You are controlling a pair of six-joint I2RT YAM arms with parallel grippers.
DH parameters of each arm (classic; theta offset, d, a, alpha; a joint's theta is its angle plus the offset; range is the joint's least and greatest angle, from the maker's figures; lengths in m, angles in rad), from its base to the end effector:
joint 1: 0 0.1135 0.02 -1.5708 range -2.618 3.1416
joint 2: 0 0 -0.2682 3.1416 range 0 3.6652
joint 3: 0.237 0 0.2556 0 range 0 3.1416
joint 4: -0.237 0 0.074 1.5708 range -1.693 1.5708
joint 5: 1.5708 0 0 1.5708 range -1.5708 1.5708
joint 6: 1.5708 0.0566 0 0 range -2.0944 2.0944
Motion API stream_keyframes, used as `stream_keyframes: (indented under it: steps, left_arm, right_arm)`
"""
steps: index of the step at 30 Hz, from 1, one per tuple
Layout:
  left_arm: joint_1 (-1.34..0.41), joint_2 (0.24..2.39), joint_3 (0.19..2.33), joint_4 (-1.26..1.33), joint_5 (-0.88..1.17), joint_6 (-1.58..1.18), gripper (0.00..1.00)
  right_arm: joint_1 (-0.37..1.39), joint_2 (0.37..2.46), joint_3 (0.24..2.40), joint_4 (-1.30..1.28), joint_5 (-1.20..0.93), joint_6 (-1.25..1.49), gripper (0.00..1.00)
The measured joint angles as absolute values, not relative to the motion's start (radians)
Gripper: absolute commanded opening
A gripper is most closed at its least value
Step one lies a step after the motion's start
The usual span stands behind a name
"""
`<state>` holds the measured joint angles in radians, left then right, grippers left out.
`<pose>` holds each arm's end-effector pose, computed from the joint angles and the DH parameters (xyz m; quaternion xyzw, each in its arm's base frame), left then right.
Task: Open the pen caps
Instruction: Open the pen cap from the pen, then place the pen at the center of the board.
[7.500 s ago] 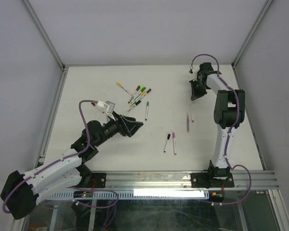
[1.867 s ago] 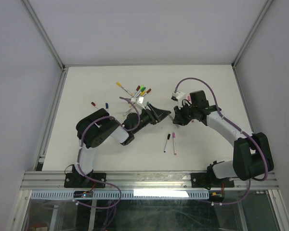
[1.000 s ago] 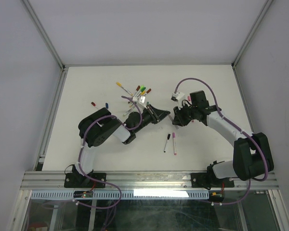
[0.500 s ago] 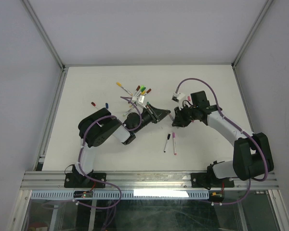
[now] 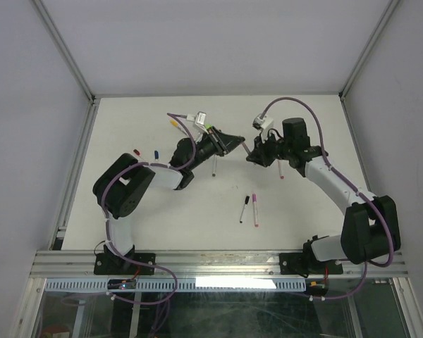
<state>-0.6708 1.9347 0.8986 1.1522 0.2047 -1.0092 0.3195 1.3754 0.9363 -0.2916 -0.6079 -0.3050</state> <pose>0.3236 -0.2715 0.1959 -0.0361 0.6648 -0.5986 0.4454 0.2823 0.1274 0.2449 -0.3838 0.7916 0.2761 0.3871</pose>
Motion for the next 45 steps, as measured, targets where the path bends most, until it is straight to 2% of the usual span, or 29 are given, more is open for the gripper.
stream_keyframes:
  steps: [4,12,15,21,31,38,45]
  left_arm:
    - [-0.639,1.907,0.944,1.064,0.235,-1.001,0.0]
    - [-0.429,1.836,0.987,1.016,-0.027,-0.99,0.0]
    - [-0.419,1.813,0.995,1.011,-0.047,-0.981,0.0]
    - [-0.44,1.752,0.972,0.97,0.01,-0.953,0.0]
    - [-0.449,1.608,0.759,0.891,0.086,-0.928,0.0]
    - [-0.503,1.514,0.677,0.837,0.071,-0.888,0.0]
    - [-0.558,1.492,0.655,0.815,0.041,-0.864,0.0]
  right_arm:
    - [0.319,1.375,0.95,-0.243,-0.605,-0.3,0.0]
    - [0.319,1.395,0.895,-0.474,-0.625,-0.305,0.0]
    - [0.318,1.396,0.895,-0.484,-0.608,-0.297,0.0]
    - [0.284,1.429,0.894,-0.454,-0.469,-0.214,0.0]
    - [0.272,1.618,0.928,-0.441,-0.117,0.06,0.0]
    - [0.272,1.637,0.961,-0.436,0.026,0.153,0.1]
    - [0.272,1.681,0.984,-0.43,0.076,0.178,0.25]
